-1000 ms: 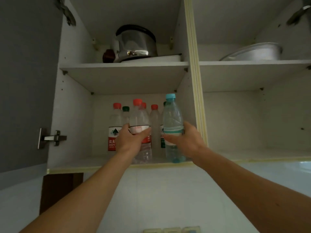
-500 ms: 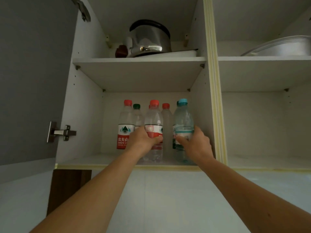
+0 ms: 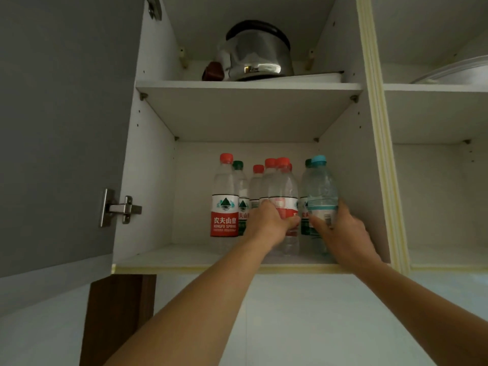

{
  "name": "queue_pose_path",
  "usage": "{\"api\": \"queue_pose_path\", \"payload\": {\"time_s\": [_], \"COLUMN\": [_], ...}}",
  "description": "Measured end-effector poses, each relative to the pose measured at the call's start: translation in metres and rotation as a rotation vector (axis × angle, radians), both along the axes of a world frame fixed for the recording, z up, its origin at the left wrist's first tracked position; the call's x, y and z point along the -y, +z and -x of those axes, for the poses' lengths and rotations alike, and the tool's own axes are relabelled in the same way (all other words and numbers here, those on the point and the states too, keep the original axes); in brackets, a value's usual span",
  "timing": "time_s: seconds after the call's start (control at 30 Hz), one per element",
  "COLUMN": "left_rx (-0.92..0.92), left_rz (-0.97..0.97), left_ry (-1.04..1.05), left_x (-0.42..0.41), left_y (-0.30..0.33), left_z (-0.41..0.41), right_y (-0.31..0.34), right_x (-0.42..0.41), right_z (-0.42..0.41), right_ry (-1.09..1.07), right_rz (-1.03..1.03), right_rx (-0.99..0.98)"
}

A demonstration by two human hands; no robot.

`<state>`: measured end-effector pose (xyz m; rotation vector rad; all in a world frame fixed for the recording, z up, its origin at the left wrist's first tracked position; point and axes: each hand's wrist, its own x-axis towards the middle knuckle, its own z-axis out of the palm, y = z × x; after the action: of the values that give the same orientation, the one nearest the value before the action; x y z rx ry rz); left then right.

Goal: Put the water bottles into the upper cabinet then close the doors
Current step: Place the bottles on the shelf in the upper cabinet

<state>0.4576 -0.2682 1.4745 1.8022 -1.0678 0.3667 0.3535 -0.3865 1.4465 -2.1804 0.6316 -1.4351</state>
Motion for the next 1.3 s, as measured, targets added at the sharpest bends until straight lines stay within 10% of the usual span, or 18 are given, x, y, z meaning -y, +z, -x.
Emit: {"api": "queue_pose_path", "payload": {"time_s": [0.27, 0.53, 1.0, 1.3], "left_rx": [0.442, 0.032, 0.045, -0.007], "left_rz": [0.54, 0.194, 0.13, 0.125], "left_ry": [0.282, 0.085, 0.26, 0.351], "left_x": [-0.071, -0.068, -0.126, -0.121], "left_y": [0.024, 0.004, 0.004, -0.001], "left_z": [-0.036, -0.084, -0.119, -0.145], "right_y": [0.006, 0.044, 0.033, 0.042], "right_x": [-0.042, -0.106, -0.103, -0.095], "right_z": [0.006, -0.052, -0.125, -0.152], "right_ry": [-0.088, 0.291, 0.42, 0.341], "right_rz": [0.313, 0.345, -0.27, -0.247], "right_rx": [0.137, 0.179, -0.087, -0.198]}}
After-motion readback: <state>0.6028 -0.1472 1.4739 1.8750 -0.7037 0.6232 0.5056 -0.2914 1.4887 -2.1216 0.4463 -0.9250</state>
